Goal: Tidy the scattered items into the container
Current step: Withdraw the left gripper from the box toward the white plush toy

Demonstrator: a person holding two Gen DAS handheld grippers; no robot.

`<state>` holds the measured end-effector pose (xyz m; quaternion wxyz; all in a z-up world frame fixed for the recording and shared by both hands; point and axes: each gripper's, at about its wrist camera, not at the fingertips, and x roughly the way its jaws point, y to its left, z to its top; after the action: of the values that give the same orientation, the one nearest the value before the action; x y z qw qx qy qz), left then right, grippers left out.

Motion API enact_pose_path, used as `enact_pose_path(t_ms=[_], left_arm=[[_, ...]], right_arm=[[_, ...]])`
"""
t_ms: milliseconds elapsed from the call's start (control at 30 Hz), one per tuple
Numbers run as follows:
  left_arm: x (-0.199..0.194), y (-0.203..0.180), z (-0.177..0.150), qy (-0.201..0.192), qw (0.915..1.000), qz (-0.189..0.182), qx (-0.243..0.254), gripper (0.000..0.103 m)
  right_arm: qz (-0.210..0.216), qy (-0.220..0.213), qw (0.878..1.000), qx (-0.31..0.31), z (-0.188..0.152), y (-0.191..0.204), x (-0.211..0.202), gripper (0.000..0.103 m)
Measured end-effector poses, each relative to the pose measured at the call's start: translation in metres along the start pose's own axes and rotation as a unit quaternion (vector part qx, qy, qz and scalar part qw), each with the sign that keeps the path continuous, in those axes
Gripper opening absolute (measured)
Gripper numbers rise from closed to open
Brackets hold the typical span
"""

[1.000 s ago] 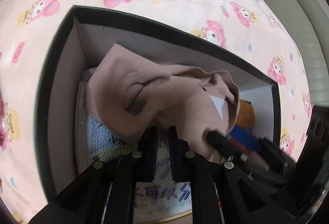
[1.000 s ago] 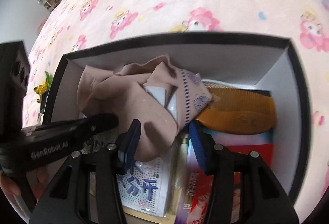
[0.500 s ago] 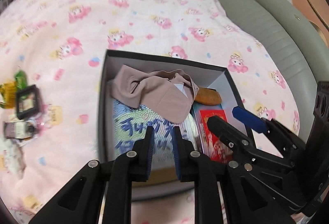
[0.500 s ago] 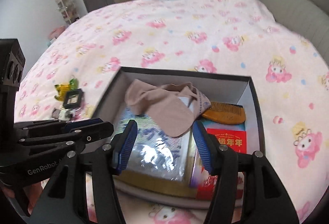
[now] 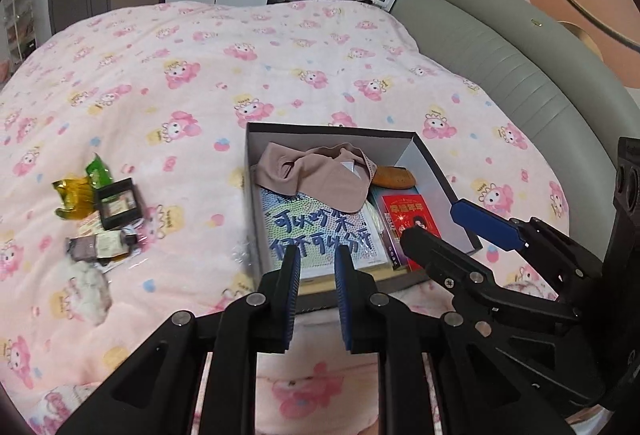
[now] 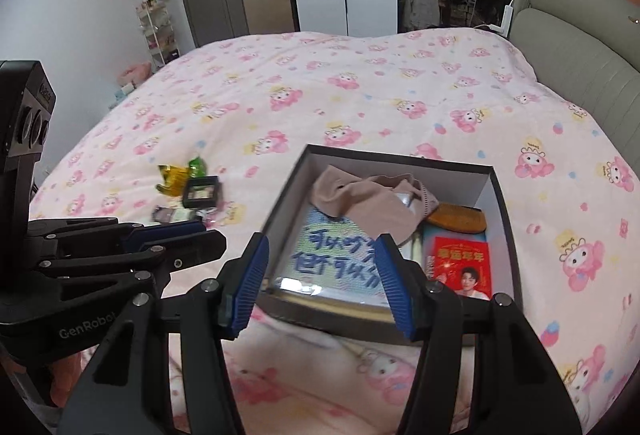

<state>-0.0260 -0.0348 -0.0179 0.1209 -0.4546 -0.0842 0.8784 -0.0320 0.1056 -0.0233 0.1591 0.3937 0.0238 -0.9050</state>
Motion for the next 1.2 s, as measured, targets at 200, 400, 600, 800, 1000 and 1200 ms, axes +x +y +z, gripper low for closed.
enact_pose_path(t_ms=[200, 400, 600, 800, 1000, 1200], left_arm=[[-0.030, 0.017, -0.010, -0.020, 0.9996, 0.022, -0.004, 0.014], [-0.051, 0.059, -0.024, -0.026, 0.9980, 0.043, -0.038, 0.014], [-0.065, 0.112, -0.040, -0.025, 0.9935, 0.067, -0.088, 0.014], [-0.066, 0.166, -0.055, -0.019, 0.9854, 0.064, -0.157, 0.014], [-0.040, 0.219, -0.059, 0.007, 0.9694, 0.045, -0.241, 0.020], [0.000, 0.272, -0.061, 0.046, 0.9480, 0.048, -0.311, 0.020]], right_arm=[[0.017, -0.013, 1.000, -0.010, -0.001, 0.030, -0.012, 0.057], [0.064, -0.007, 0.997, -0.035, 0.002, 0.075, -0.001, 0.054], [0.109, 0.015, 0.992, -0.062, 0.005, 0.127, 0.024, 0.052], [0.161, 0.046, 0.983, -0.070, 0.010, 0.168, 0.057, 0.052], [0.159, 0.075, 0.983, -0.061, 0.013, 0.187, 0.106, 0.052], [0.140, 0.136, 0.979, -0.060, 0.006, 0.195, 0.163, 0.053]])
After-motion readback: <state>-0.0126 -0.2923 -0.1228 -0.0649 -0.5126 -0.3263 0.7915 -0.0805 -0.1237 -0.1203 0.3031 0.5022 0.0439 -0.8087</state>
